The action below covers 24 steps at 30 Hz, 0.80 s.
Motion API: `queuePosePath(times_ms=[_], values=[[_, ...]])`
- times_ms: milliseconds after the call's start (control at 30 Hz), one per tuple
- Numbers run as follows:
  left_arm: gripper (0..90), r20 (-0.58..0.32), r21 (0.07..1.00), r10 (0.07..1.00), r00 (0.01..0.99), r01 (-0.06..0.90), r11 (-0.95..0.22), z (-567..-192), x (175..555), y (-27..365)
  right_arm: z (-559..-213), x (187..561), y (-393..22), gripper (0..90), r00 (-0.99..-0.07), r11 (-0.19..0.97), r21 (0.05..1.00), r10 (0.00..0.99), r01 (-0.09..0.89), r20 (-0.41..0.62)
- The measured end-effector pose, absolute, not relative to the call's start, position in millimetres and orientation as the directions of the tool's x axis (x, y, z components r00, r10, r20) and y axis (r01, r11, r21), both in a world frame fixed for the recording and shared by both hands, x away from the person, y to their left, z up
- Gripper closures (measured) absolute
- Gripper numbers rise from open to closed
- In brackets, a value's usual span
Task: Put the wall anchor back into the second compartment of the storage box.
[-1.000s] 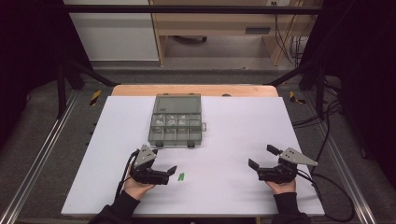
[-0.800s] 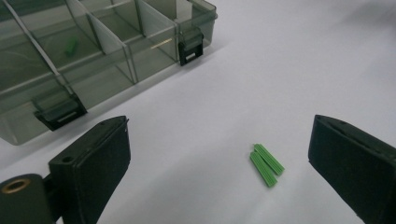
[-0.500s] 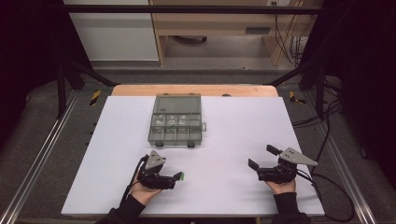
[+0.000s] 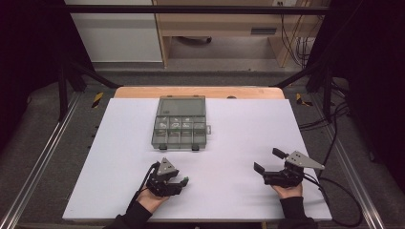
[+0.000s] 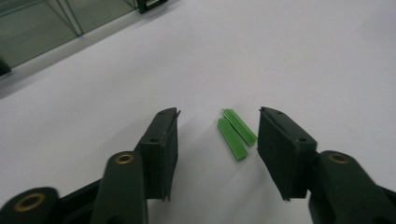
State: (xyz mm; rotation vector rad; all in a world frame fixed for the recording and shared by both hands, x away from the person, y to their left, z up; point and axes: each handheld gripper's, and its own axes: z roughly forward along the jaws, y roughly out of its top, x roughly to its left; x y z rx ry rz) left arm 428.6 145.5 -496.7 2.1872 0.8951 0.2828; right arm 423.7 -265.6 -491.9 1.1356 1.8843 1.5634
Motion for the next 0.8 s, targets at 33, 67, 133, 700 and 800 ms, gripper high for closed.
queuePosePath(times_ms=[33, 67, 133, 700, 800], values=[[50.6, -0.072, 0.709, 0.677, 0.732, 0.515, -0.482, -497.0, 428.3, 144.7, -492.0, 423.7, -265.6, 0.3, -0.565, 0.024, 0.950, 0.808, 0.312, 0.165], [52.5, -0.070, 0.706, 0.676, 0.734, 0.515, -0.486, -497.4, 428.0, 144.0, -492.2, 424.1, -265.6, 0.3, -0.567, 0.028, 0.951, 0.808, 0.309, 0.161], [56.6, -0.069, 0.704, 0.670, 0.739, 0.512, -0.493, -497.4, 427.2, 142.6, -492.4, 424.2, -265.4, 0.3, -0.568, 0.029, 0.950, 0.807, 0.310, 0.161], [80.6, -0.034, 0.687, 0.680, 0.733, 0.511, -0.517, -496.6, 425.1, 137.7, -492.5, 424.4, -265.1, 0.3, -0.567, 0.027, 0.949, 0.807, 0.313, 0.164], [83.4, -0.031, 0.684, 0.681, 0.731, 0.513, -0.520, -496.3, 425.3, 137.5, -492.5, 424.3, -265.1, 0.3, -0.567, 0.027, 0.949, 0.807, 0.313, 0.164]])
